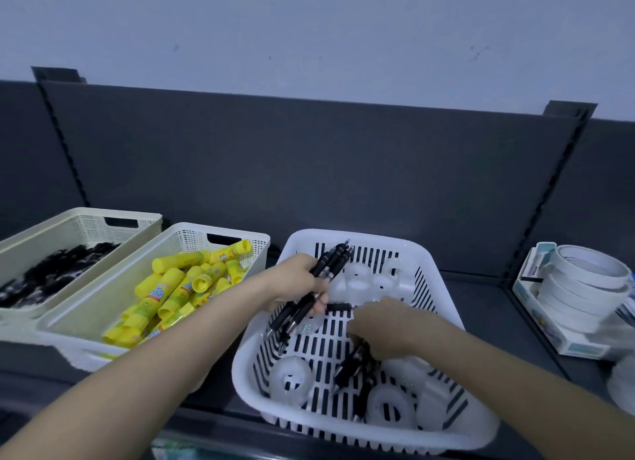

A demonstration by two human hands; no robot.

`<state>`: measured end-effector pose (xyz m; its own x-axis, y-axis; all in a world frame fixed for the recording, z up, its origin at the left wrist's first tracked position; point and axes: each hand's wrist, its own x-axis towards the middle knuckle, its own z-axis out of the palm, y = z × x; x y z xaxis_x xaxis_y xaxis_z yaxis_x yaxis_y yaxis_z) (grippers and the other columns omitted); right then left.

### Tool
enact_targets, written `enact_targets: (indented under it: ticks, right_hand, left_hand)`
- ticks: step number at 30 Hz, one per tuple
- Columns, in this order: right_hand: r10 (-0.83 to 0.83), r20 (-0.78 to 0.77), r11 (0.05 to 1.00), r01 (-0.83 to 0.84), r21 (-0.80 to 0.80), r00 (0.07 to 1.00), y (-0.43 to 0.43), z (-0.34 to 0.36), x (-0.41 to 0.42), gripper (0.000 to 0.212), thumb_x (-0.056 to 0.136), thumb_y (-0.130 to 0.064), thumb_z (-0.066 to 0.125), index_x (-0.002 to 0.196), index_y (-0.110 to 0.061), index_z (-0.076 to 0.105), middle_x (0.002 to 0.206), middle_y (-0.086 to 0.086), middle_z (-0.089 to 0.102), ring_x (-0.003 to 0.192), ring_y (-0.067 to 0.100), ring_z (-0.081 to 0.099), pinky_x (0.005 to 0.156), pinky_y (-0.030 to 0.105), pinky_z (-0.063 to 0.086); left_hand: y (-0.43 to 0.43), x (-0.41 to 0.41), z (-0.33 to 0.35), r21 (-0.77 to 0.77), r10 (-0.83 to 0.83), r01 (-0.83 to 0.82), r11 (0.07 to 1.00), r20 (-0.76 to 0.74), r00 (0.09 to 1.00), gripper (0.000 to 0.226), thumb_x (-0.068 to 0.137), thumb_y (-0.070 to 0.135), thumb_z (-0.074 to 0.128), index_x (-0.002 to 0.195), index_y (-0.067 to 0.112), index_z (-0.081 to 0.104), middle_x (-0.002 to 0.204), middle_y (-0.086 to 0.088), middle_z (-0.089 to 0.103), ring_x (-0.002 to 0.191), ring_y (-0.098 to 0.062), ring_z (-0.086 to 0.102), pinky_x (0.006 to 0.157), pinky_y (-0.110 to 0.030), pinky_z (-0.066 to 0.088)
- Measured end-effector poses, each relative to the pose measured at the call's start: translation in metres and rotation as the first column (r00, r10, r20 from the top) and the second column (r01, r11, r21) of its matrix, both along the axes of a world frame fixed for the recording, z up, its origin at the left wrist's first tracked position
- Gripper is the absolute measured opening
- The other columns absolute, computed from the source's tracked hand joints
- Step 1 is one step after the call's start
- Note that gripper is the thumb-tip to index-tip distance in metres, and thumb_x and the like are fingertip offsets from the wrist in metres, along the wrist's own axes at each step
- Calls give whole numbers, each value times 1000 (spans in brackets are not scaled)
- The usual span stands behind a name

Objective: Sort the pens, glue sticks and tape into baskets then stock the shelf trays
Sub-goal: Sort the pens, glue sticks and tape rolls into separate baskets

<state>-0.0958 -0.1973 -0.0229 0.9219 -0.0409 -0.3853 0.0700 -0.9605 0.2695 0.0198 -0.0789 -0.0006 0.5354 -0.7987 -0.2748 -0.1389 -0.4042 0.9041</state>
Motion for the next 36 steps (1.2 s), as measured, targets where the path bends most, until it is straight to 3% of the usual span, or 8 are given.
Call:
enact_targets:
  ticks: [6,11,14,18,23,27,31,36]
  right_hand:
    - [25,31,998,-27,55,999,1,-5,-2,21,85,-2,48,105,-9,52,105,9,57,96,25,56,90,41,48]
    - [27,120,997,-36,74,992,1,-11,4,22,90,-4,41,109,-6,52,105,10,50,86,21,45,75,33,41]
    - [-107,257,963,35,268,960,-9,-1,4,16,93,-5,36,97,-12,50,96,4,52,79,19,50,74,36,45]
    - [-300,410,814,6,581,861,-26,32,3,21,96,-17,42,80,-30,41,76,-2,56,72,21,54,68,33,45]
    - [-482,426,523,-139,841,766,3,63,11,19,95,-9,44,79,-18,48,73,0,64,69,15,62,74,33,49]
    - [-495,355,375,-174,911,793,41,76,31,18,96,-6,43,80,-11,50,71,4,65,62,14,64,70,33,52]
    - [-514,300,253,-193,948,803,82,85,62,14,96,-4,43,84,-5,50,69,8,64,55,13,62,58,20,51]
    - [-577,260,169,-198,965,774,140,83,118,13,96,-3,43,86,-4,51,66,7,62,52,13,60,58,27,49]
  left_hand:
    - [5,-4,9,-156,88,-81,984,34,996,20,96,-1,43,79,9,45,68,-9,57,56,-17,57,57,-27,49]
    - [13,-7,19,-228,136,-122,966,48,989,19,96,-1,43,79,9,45,72,-10,58,55,-18,58,50,-23,51]
    - [25,-7,29,-279,170,-148,949,59,984,19,95,-1,44,79,9,45,71,-9,58,49,-11,60,49,-23,51]
    - [49,0,41,-375,274,-247,893,17,962,17,95,0,45,81,9,48,73,-10,59,49,-12,60,52,-25,51]
    - [76,7,51,-397,333,-292,870,37,942,16,95,2,47,82,12,49,73,-7,60,48,-10,60,50,-22,49]
    - [101,19,54,-407,341,-291,866,55,938,13,95,4,48,85,12,49,73,-5,61,51,-12,61,52,-23,50]
    - [143,45,57,-424,343,-279,862,80,936,14,95,2,47,84,11,49,73,-6,60,49,-10,60,49,-21,49]
    - [214,97,54,-429,334,-278,859,58,941,19,94,-1,46,80,11,48,74,-9,59,49,-11,60,56,-26,48]
